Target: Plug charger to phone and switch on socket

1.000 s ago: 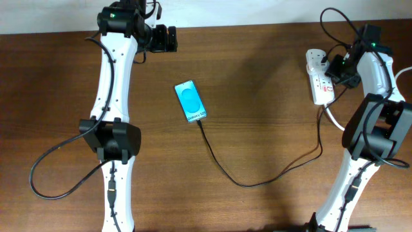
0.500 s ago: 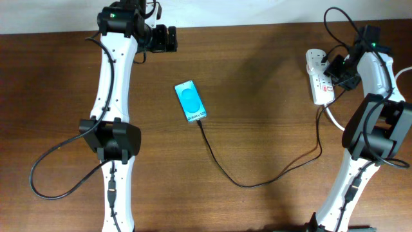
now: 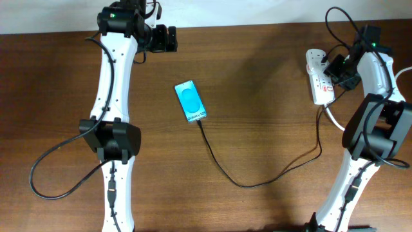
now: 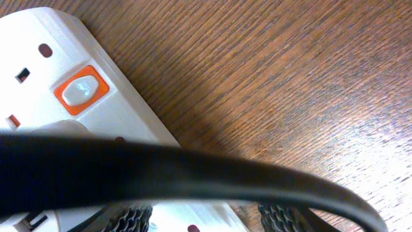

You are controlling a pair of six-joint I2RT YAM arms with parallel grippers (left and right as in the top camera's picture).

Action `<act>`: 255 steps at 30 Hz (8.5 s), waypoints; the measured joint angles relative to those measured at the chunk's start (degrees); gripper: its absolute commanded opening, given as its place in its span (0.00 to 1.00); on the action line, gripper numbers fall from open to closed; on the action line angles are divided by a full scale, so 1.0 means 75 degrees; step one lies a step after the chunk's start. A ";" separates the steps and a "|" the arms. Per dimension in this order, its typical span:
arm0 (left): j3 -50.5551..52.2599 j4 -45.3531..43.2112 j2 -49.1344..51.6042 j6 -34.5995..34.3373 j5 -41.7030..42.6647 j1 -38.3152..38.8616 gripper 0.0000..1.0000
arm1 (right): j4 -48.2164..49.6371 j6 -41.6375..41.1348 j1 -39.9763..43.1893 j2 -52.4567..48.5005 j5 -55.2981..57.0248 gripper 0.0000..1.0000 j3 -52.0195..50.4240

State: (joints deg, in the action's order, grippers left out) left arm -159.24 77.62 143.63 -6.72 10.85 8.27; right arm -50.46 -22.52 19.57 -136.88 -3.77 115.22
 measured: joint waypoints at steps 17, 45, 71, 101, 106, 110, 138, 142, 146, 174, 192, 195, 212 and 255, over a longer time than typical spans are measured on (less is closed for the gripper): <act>0.0000 0.0000 0.0000 0.0000 0.0000 0.0000 0.99 | -0.0184 -0.0137 0.0009 0.0026 -0.0073 0.56 0.0003; 0.0000 0.0000 0.0000 0.0000 0.0000 0.0000 0.99 | 0.0478 0.2687 0.0009 0.0026 0.0466 0.64 0.0064; 0.0000 0.0000 0.0000 0.0000 0.0000 0.0000 0.99 | 0.0122 0.2460 0.0087 0.0020 -0.0108 0.64 0.0006; 0.0000 0.0000 0.0000 0.0000 0.0000 0.0000 0.99 | 0.0423 0.1781 0.0111 -0.0032 0.0035 0.67 0.0006; 0.0000 0.0000 0.0000 0.0000 0.0000 0.0000 0.99 | 0.0370 0.1769 0.0099 -0.0044 0.0000 0.67 0.0009; 0.0000 0.0000 0.0000 0.0000 0.0000 0.0000 0.99 | 0.0166 0.1769 0.0070 -0.0044 0.0012 0.67 0.0061; 0.0000 0.0000 0.0000 0.0000 0.0000 0.0000 0.99 | -0.1151 0.3194 -0.0504 0.0883 -0.0026 0.04 0.0163; 0.0000 0.0000 0.0000 0.0000 0.0000 0.0000 0.99 | -0.1014 0.2439 -0.0536 0.0886 0.0131 0.04 -0.0070; 0.0000 0.0003 0.0000 0.0000 0.0000 0.0000 0.99 | -0.0425 0.0475 -0.0370 0.0868 0.0289 0.04 -0.0338; 0.0000 0.0000 0.0000 0.0000 0.0000 0.0000 0.99 | 0.1078 0.0029 -0.0070 0.0268 -0.0341 0.15 -0.0510; 0.0000 0.0000 0.0000 0.0000 0.0000 0.0000 0.99 | 0.1090 0.0265 -0.0093 0.0268 -0.0300 0.15 -0.0609; 0.0000 0.0003 0.0000 0.0000 0.0000 0.0000 0.99 | 0.1096 0.0262 -0.0093 0.0268 -0.0286 0.15 -0.0609; 0.0000 0.0000 0.0000 0.0000 0.0000 0.0000 0.99 | 0.1058 0.0434 -0.0239 0.0248 0.0044 0.15 -0.0606; 0.0000 0.0003 0.0000 0.0000 0.0000 0.0000 0.99 | -0.2363 0.2401 -0.1134 0.1623 -0.2512 0.45 -0.0350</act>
State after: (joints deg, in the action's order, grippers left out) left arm -159.24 77.65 143.63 -6.72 10.85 8.27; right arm -68.18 -4.51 11.07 -124.70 -22.61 112.60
